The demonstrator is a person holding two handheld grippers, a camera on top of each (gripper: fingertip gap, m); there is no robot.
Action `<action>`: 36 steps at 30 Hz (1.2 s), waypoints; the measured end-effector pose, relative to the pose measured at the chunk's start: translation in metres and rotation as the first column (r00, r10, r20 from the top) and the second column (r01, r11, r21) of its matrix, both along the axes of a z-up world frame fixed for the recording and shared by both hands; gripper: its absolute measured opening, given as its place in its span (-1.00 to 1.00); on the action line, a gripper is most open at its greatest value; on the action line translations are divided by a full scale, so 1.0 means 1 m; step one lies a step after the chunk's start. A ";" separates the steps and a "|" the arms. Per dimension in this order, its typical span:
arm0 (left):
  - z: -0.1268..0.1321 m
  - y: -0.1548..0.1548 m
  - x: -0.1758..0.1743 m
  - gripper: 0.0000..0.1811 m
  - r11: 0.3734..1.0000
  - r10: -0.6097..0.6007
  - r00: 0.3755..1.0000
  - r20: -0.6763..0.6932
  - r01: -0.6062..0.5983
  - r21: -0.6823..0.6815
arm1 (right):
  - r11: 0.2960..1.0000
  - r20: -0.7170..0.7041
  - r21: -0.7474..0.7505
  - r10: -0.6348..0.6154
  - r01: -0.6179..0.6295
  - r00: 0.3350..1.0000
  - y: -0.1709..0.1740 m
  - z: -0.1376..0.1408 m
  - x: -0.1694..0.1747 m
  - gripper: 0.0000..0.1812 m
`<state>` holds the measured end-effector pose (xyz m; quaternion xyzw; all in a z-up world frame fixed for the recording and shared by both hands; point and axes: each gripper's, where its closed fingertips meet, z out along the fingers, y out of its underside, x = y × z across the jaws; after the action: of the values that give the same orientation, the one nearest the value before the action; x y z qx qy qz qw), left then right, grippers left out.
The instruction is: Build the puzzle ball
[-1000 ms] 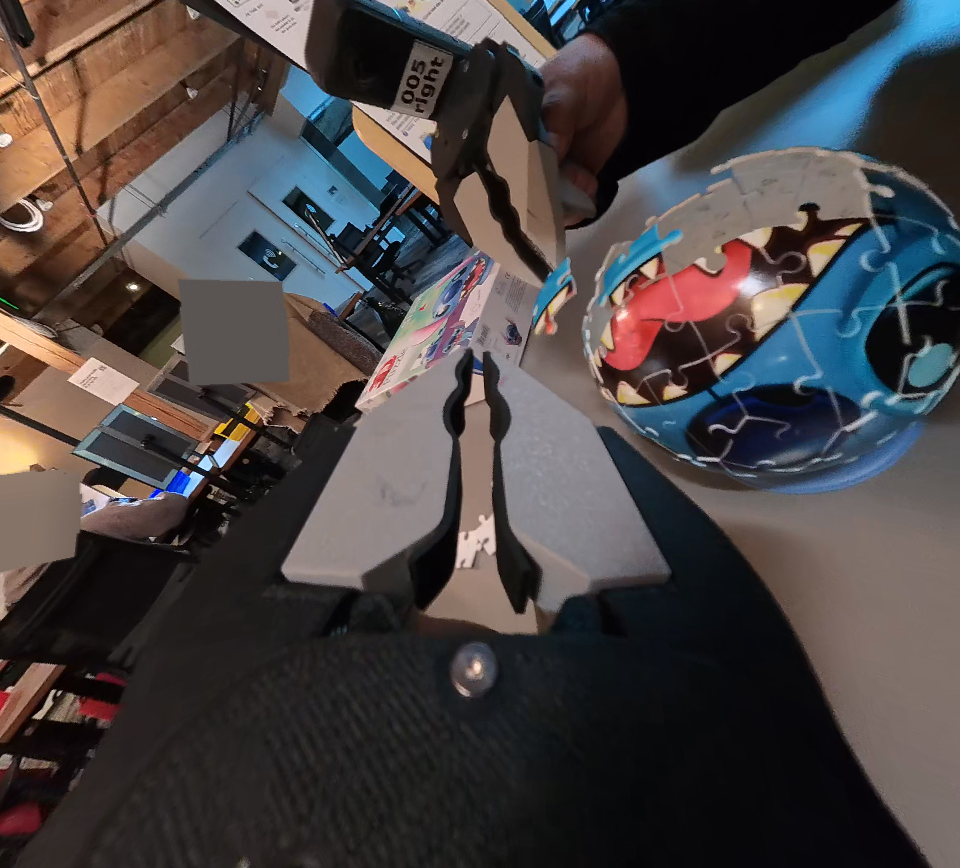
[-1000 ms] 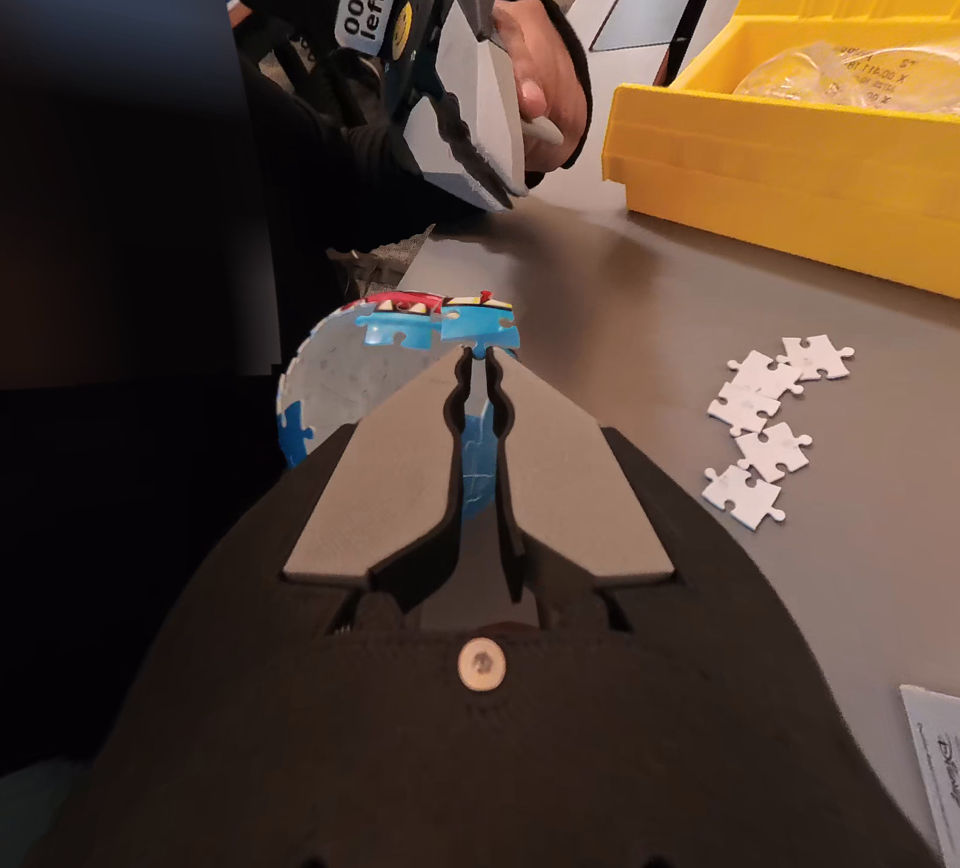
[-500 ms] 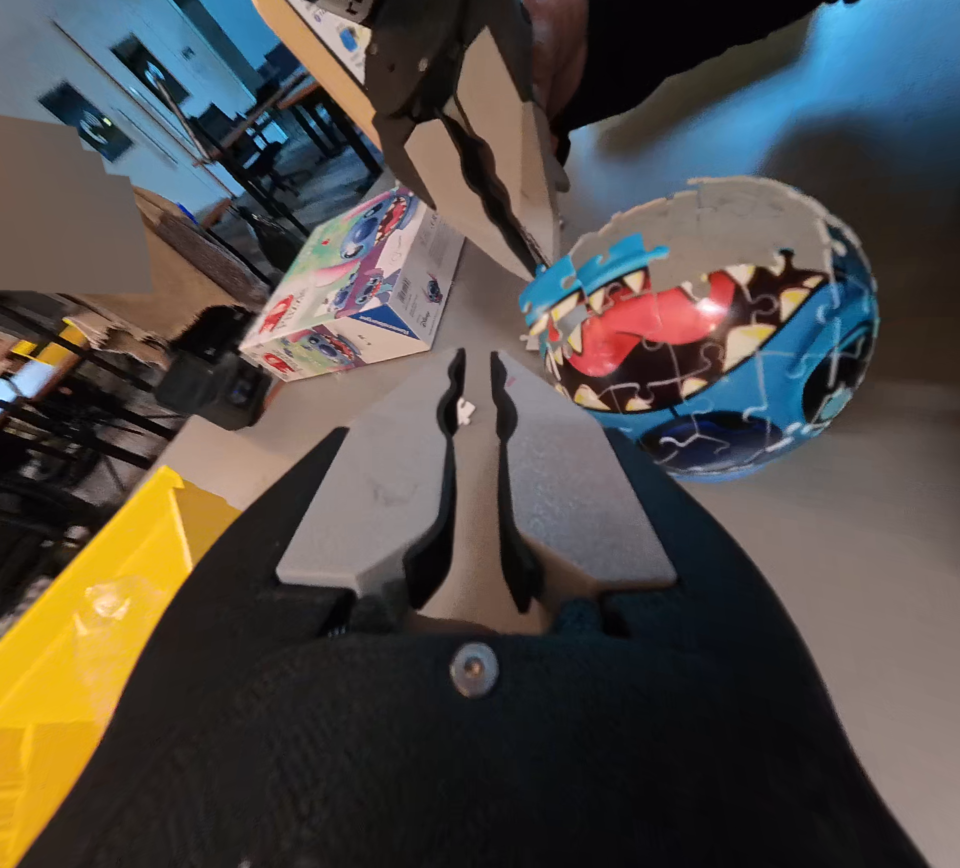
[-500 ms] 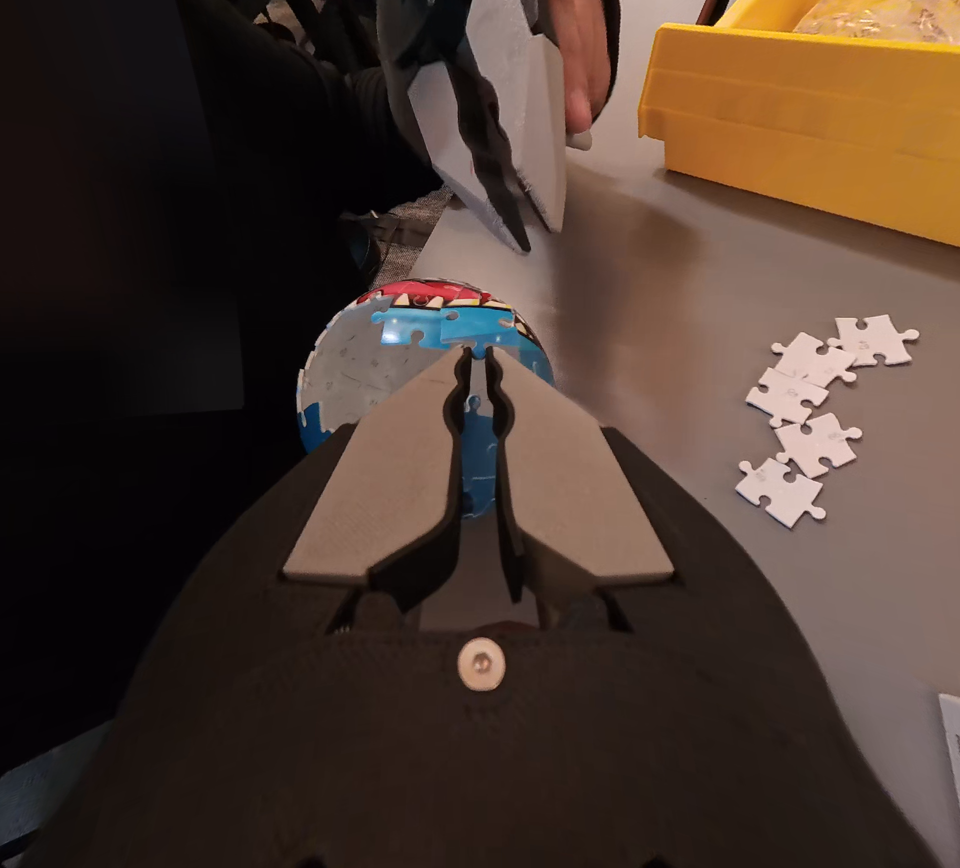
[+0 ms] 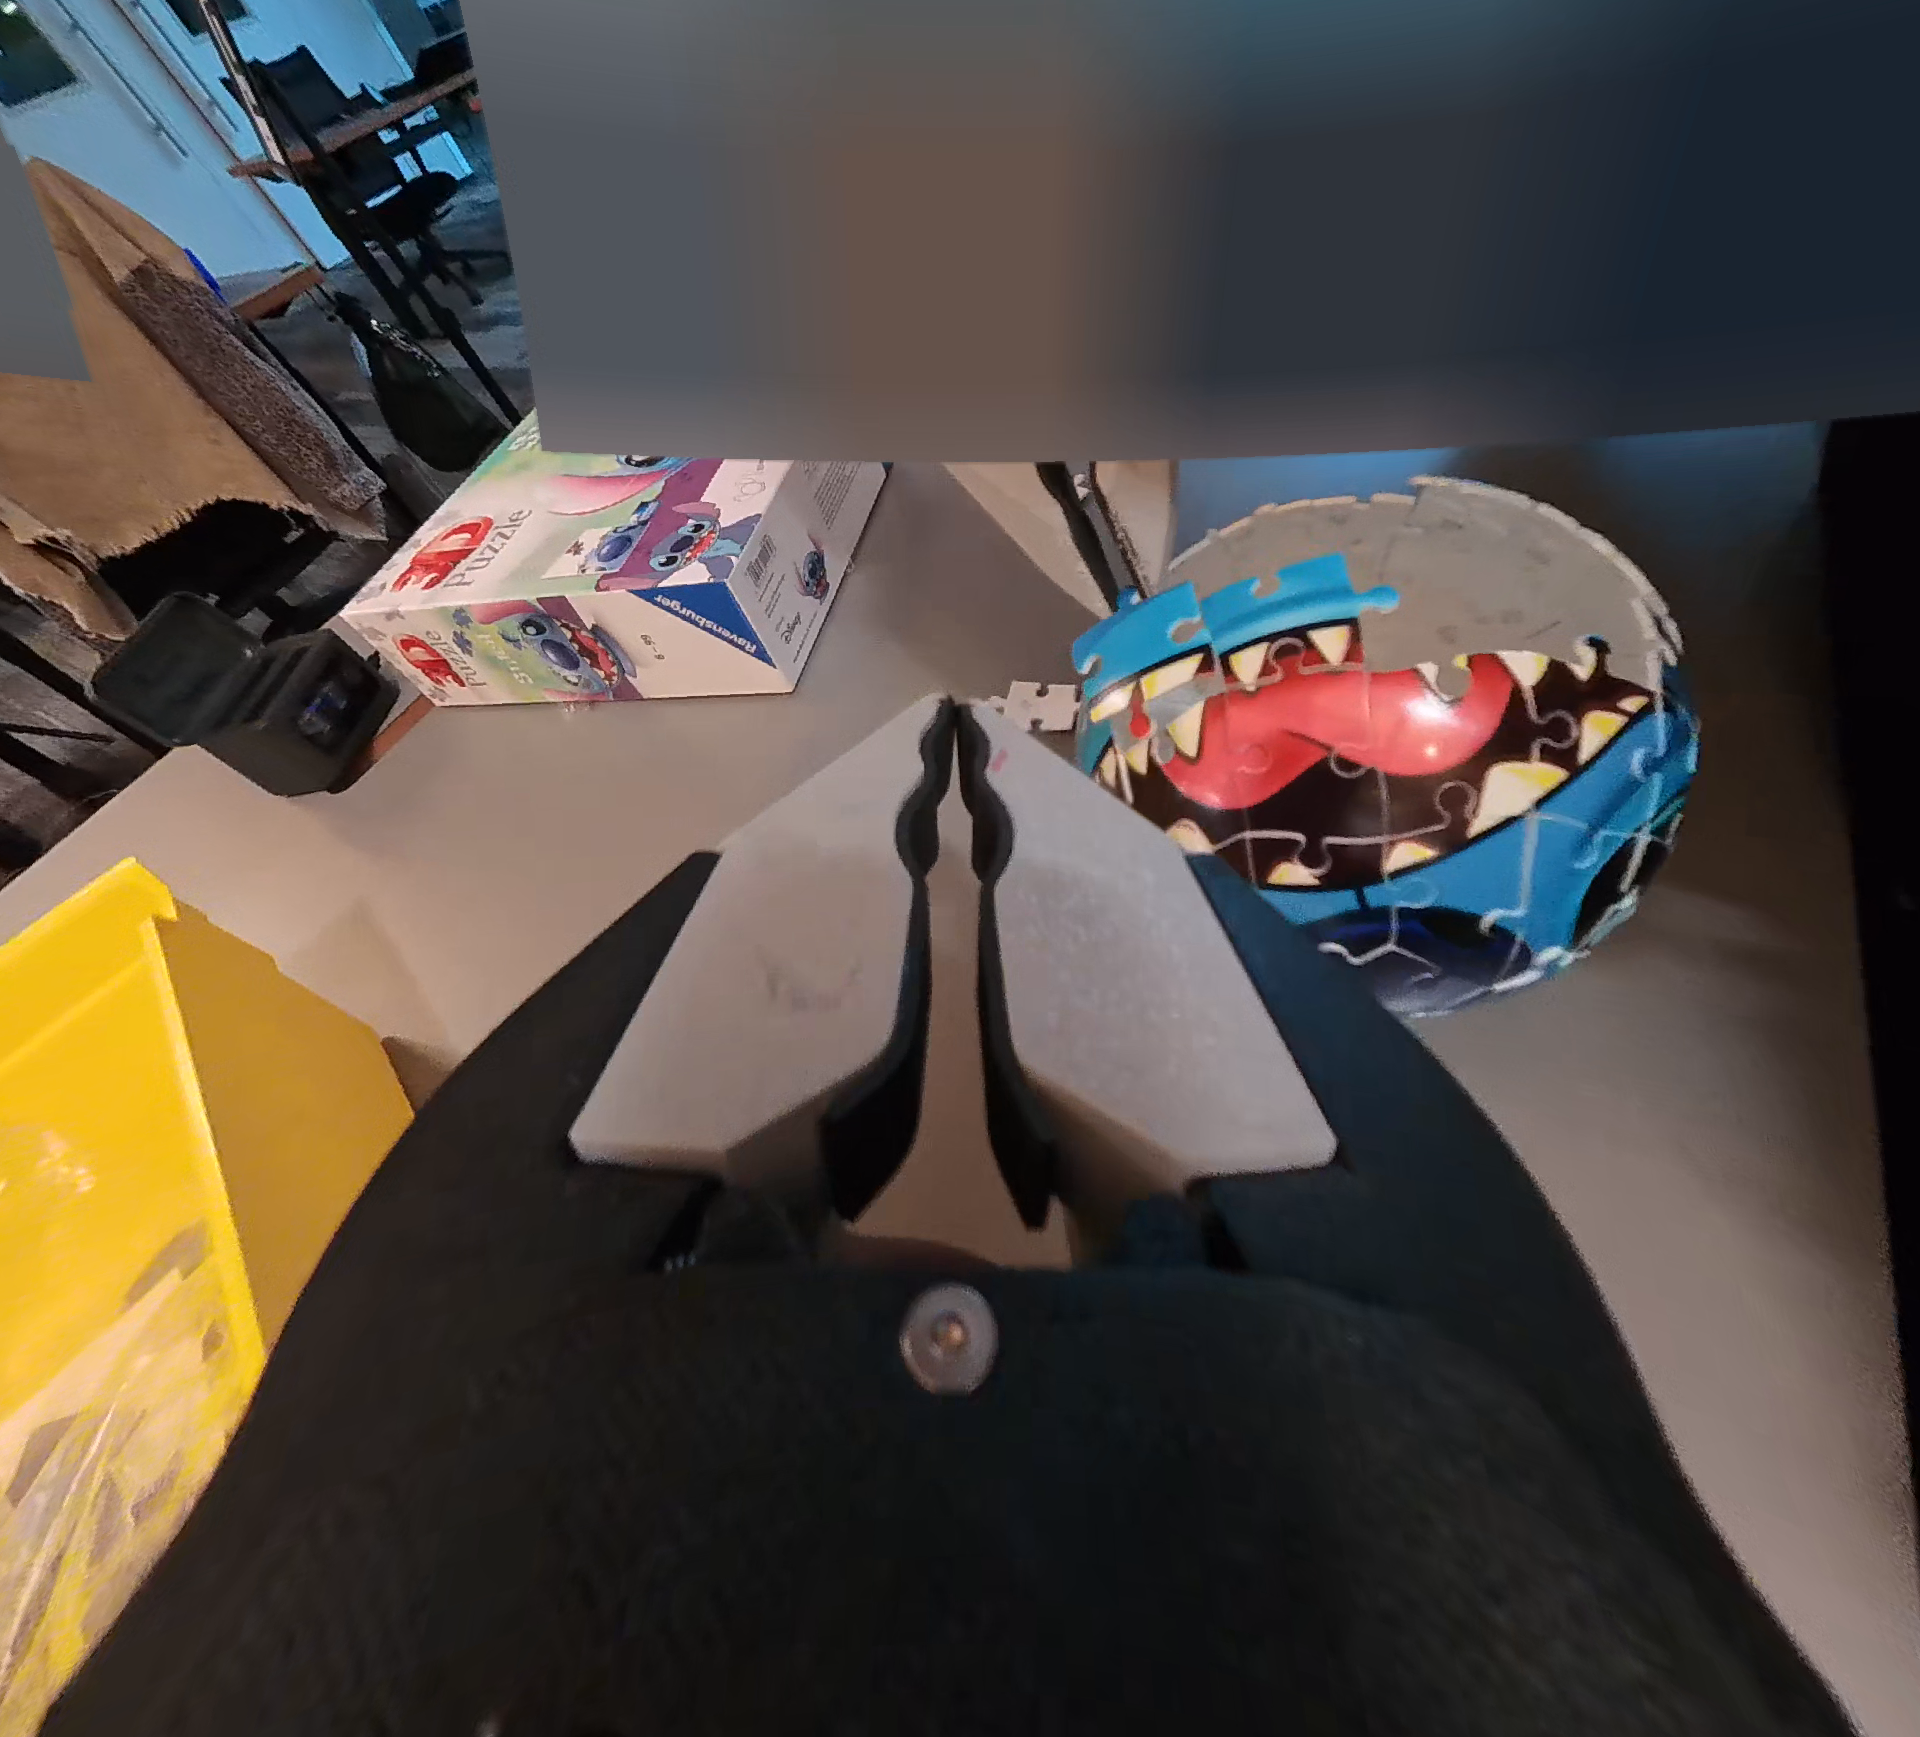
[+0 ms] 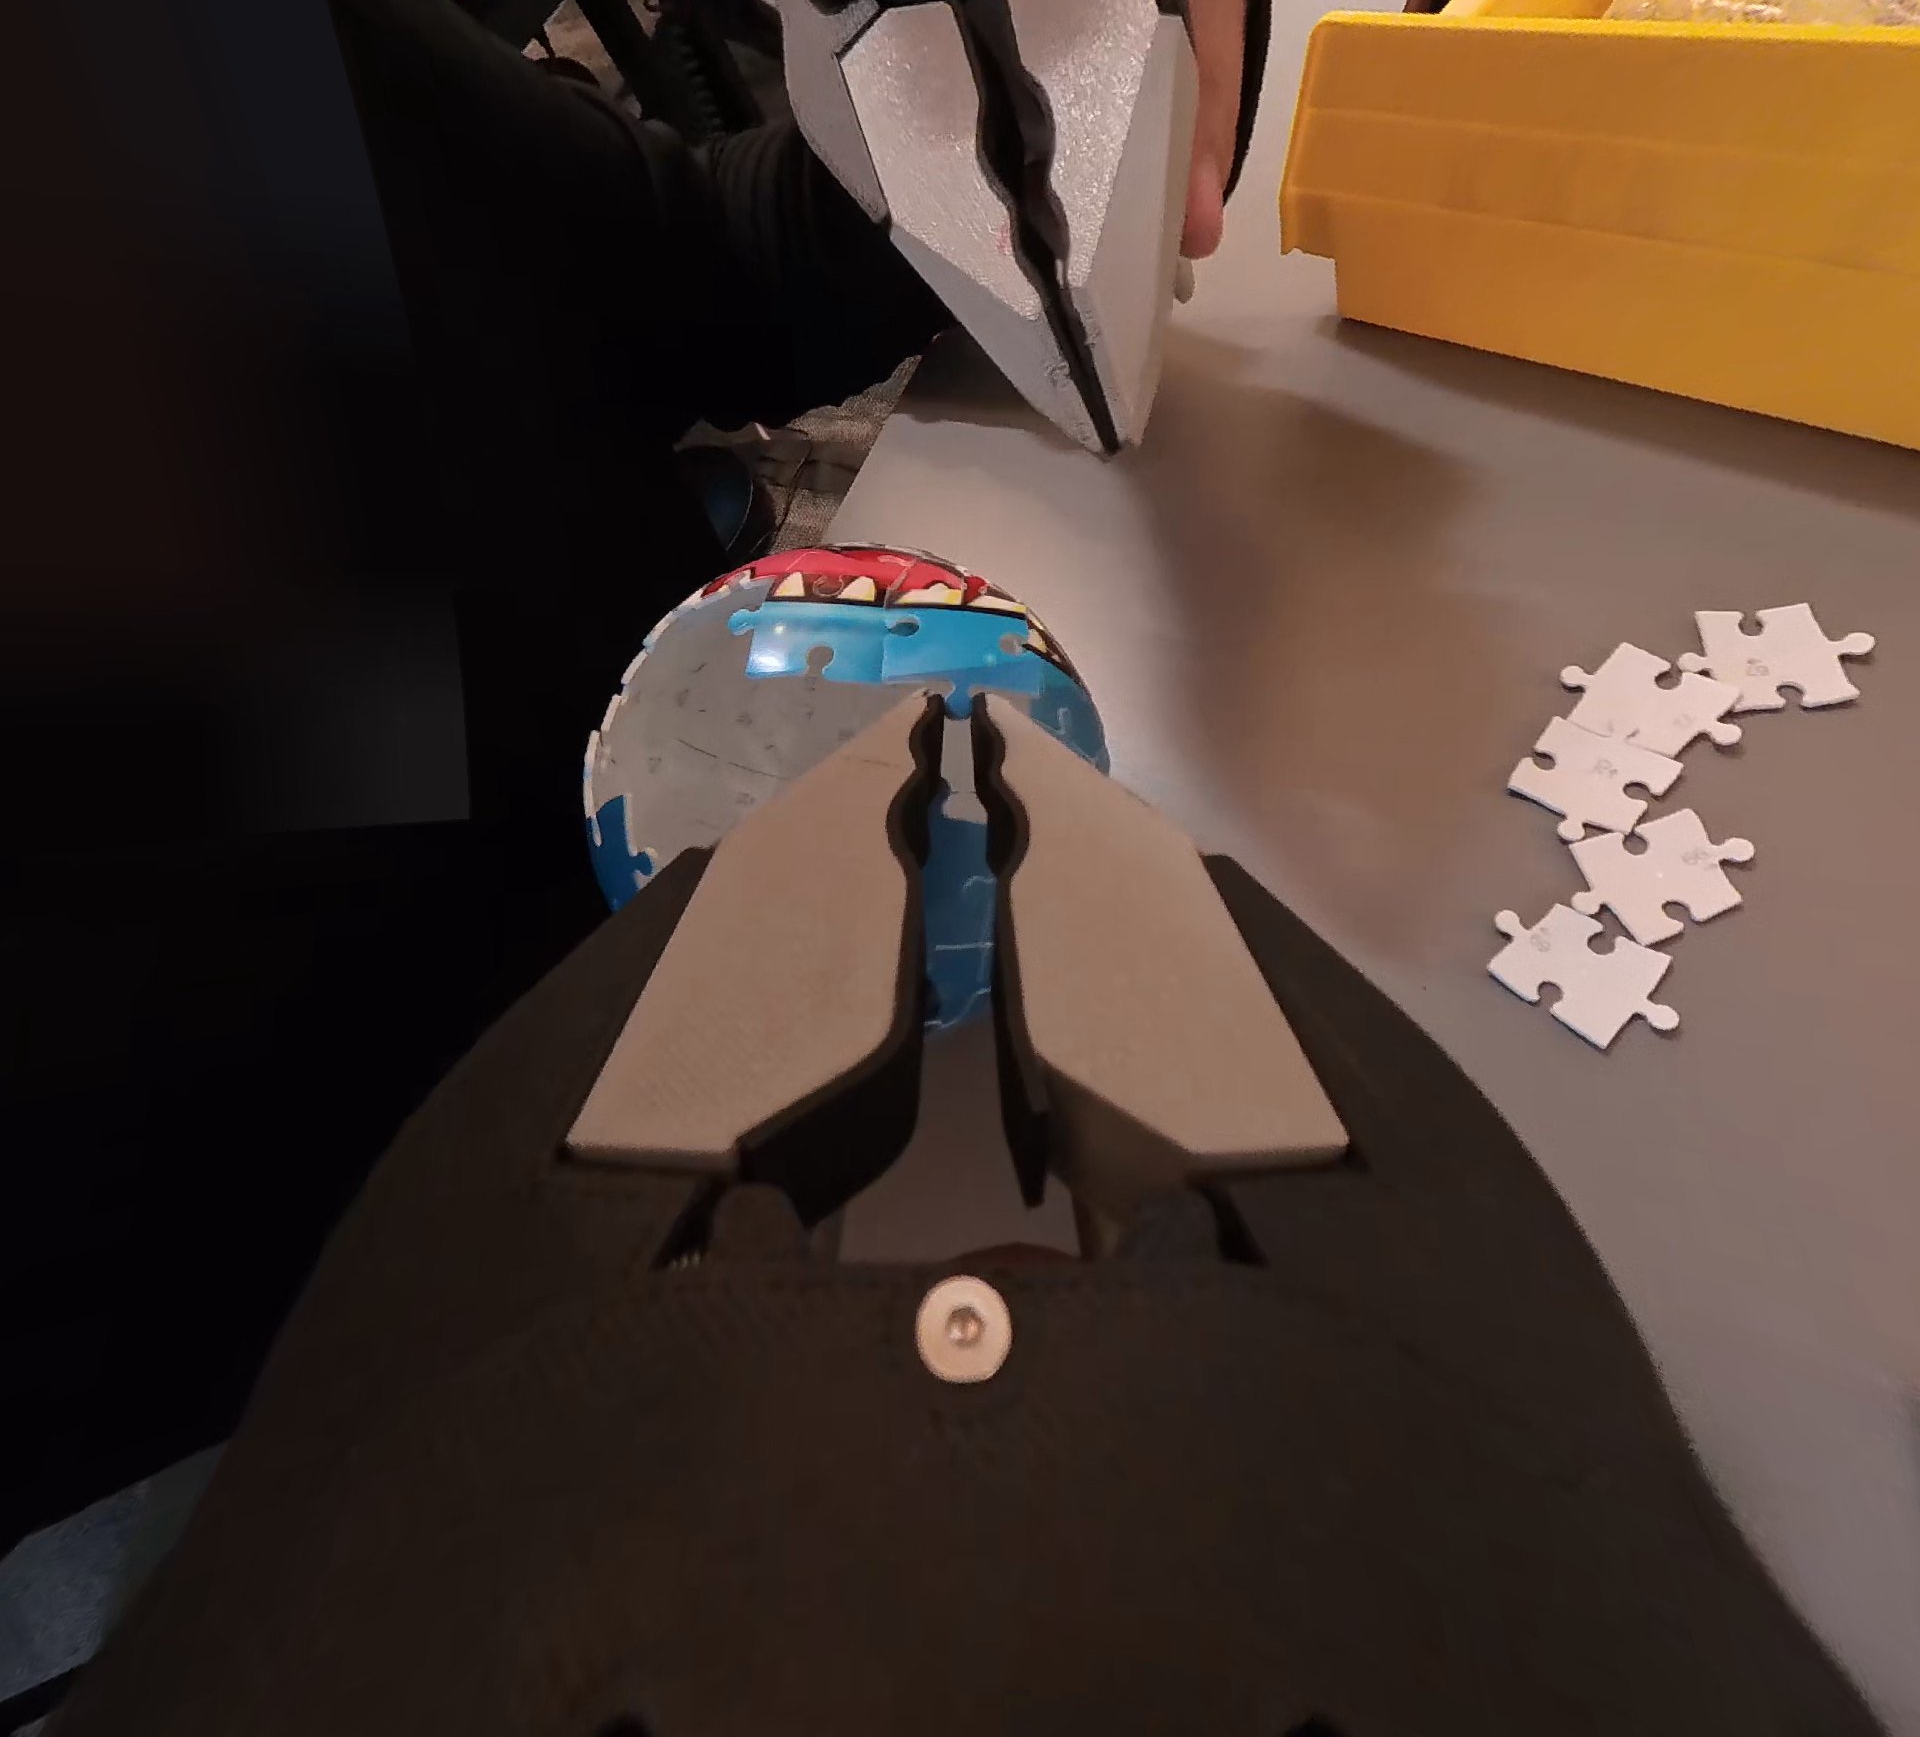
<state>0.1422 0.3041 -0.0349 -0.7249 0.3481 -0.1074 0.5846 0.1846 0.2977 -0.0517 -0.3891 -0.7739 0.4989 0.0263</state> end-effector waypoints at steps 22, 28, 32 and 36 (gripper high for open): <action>-0.012 -0.002 0.003 -1.00 0.998 -0.057 0.996 0.063 0.059 -0.027 | 0.999 0.159 -0.028 0.042 -0.038 0.986 -0.002 -0.006 -0.003 -0.98; -0.010 -0.004 0.006 -1.00 0.997 -0.073 0.995 0.069 0.075 -0.021 | 0.999 0.164 -0.023 0.046 -0.042 0.985 -0.001 -0.006 -0.001 -0.97; -0.010 -0.004 0.008 -1.00 0.995 -0.090 0.993 0.080 0.093 -0.030 | 0.998 0.164 -0.009 0.058 -0.058 0.985 -0.001 -0.005 0.000 -0.97; -0.010 -0.004 0.012 -1.00 0.993 -0.109 0.992 0.071 0.112 -0.041 | 0.998 0.172 0.011 0.064 -0.067 0.983 -0.001 -0.005 0.000 -0.97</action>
<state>0.1538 0.2997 -0.0449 -0.7134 0.3650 -0.1721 0.5729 0.1849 0.2968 -0.0566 -0.4046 -0.7899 0.4577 -0.0536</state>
